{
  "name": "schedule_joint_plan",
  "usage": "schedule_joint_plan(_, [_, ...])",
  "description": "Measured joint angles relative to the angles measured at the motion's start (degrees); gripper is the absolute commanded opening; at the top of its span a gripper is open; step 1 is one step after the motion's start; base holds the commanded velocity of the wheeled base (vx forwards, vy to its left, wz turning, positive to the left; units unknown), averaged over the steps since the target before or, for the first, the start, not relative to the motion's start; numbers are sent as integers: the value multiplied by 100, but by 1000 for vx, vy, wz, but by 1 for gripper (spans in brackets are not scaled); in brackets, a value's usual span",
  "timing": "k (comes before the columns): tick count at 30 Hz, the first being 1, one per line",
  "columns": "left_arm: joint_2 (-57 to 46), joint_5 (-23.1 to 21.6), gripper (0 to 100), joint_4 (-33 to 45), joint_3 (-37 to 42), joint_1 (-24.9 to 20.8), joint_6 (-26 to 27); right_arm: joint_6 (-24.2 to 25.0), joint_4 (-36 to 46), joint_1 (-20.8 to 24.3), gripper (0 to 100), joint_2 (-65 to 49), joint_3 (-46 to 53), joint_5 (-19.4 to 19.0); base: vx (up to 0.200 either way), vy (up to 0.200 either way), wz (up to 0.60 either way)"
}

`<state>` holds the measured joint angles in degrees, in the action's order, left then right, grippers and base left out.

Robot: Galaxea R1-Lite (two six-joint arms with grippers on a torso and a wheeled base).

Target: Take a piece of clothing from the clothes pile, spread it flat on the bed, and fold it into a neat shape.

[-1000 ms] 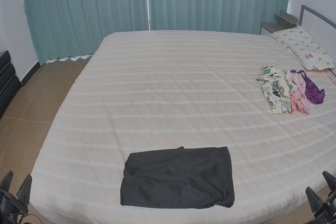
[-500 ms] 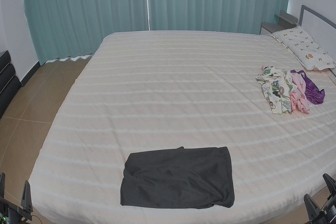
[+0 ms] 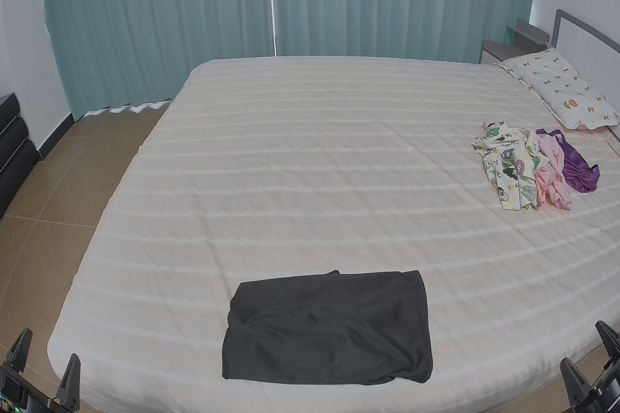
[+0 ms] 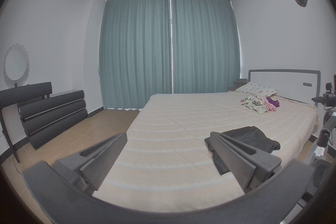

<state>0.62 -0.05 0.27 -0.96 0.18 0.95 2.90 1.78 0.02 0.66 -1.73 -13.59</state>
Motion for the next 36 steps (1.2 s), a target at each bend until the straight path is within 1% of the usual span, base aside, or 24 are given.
schedule_joint_plan(5, [0,-17,100,-22,-5,0,-20,-45,43,-5,100,0,-27,301,0,0,0])
schedule_joint_plan(9, [0,-20,100,-32,-5,-5,-124,-319,40,-10,100,0,-33,468,0,0,0])
schedule_joint_plan(12, [0,-22,100,-37,-5,-5,-144,-539,13,-10,100,0,-38,468,0,0,0])
schedule_joint_plan(16, [0,-20,100,-37,-5,-2,-157,-970,-37,-10,100,2,-17,413,0,0,0])
schedule_joint_plan(20, [1,-22,100,-38,-5,-2,-161,-1092,-33,-5,100,2,-11,319,0,0,0])
schedule_joint_plan(23, [1,-22,100,-38,-5,-2,-179,-972,-33,-2,100,2,-11,301,0,0,0])
schedule_joint_plan(27, [1,-27,100,-40,-5,-2,-232,-323,-63,-2,100,5,-9,312,0,0,0])
schedule_joint_plan(29, [1,-28,100,-40,-5,-2,-251,-101,-96,-2,100,5,0,418,0,0,0])
schedule_joint_plan(36, [4,2,100,-38,-5,-2,-338,13,-183,-2,100,7,39,794,0,0,0])
